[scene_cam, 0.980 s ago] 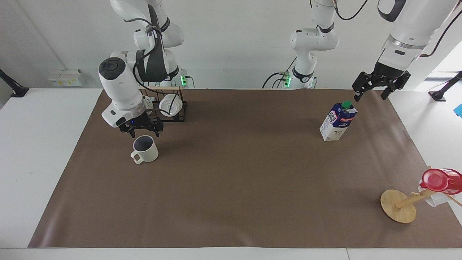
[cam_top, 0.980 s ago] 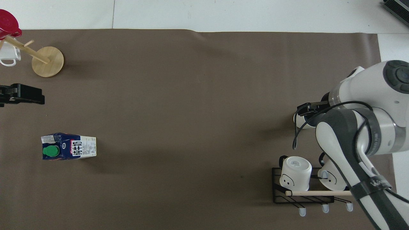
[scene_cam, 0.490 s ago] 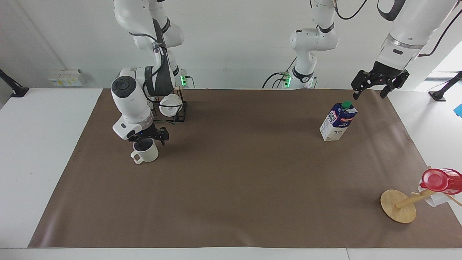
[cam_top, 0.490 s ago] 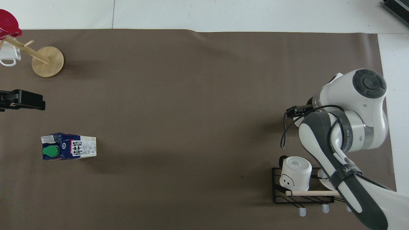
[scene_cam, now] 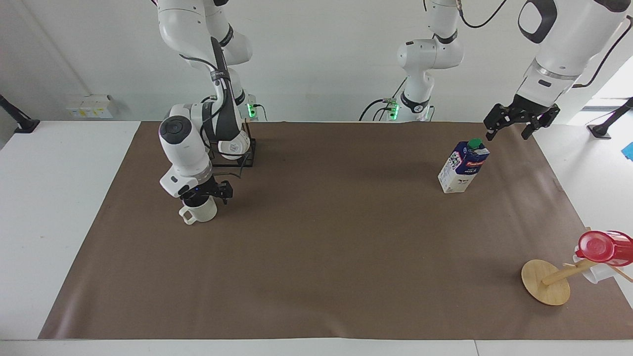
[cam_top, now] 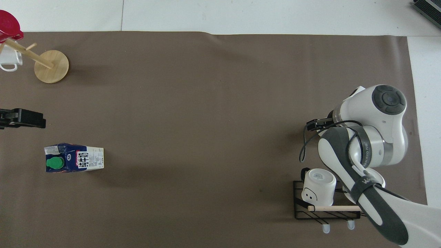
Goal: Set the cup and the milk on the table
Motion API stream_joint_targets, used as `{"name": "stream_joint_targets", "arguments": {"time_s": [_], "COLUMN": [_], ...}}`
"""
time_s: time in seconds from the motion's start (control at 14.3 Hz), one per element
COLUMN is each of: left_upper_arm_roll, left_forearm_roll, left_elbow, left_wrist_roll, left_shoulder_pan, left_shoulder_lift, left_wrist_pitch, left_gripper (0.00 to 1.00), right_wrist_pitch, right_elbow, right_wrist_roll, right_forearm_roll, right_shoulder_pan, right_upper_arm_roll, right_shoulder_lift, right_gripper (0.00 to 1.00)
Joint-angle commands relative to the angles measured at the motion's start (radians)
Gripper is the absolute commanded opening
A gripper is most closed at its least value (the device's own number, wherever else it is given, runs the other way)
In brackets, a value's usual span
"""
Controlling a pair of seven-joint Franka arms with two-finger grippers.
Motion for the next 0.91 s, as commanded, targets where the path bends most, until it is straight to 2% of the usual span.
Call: {"name": "stream_joint_targets", "arguments": {"time_s": [0.0,0.28,0.35,0.42,0.7,0.84], "left_upper_arm_roll": [-0.006,-0.006,-0.006,-0.006,-0.006,-0.006], "left_forearm_roll": [0.005,0.005,0.005,0.005,0.005,0.005], "left_elbow": [-0.149,-0.249,-0.268,-0.286,-0.439,-0.469], "left_wrist_roll": [0.018,0.018,0.018,0.018,0.020,0.020], "left_shoulder_pan": [0.006,0.000,-0.003,-0.004,-0.007,-0.007], "left_shoulder_lift": [-0.083,-0.103,-0.112,-0.117,-0.201,-0.214], "left_wrist_pitch": [0.077,0.137,0.150,0.162,0.257,0.268], "left_gripper": [1.00,1.00,1.00,1.00,1.00,1.00], "right_wrist_pitch": [0.026,0.051,0.051,0.051,0.049,0.049], "right_elbow": [-0.014,-0.012,-0.012,-0.012,-0.012,-0.012], "right_wrist_roll": [-0.018,-0.005,-0.005,-0.005,0.024,0.025], "right_forearm_roll": [0.010,0.039,0.063,0.076,0.077,0.077], "right_shoulder_pan": [-0.013,-0.026,-0.026,-0.026,-0.026,-0.026], "right_upper_arm_roll": [0.004,0.004,0.004,0.004,0.004,0.004], "right_shoulder_lift": [-0.005,0.000,0.000,0.000,0.000,0.000], "right_gripper": [1.00,1.00,0.94,0.87,0.41,0.18]}}
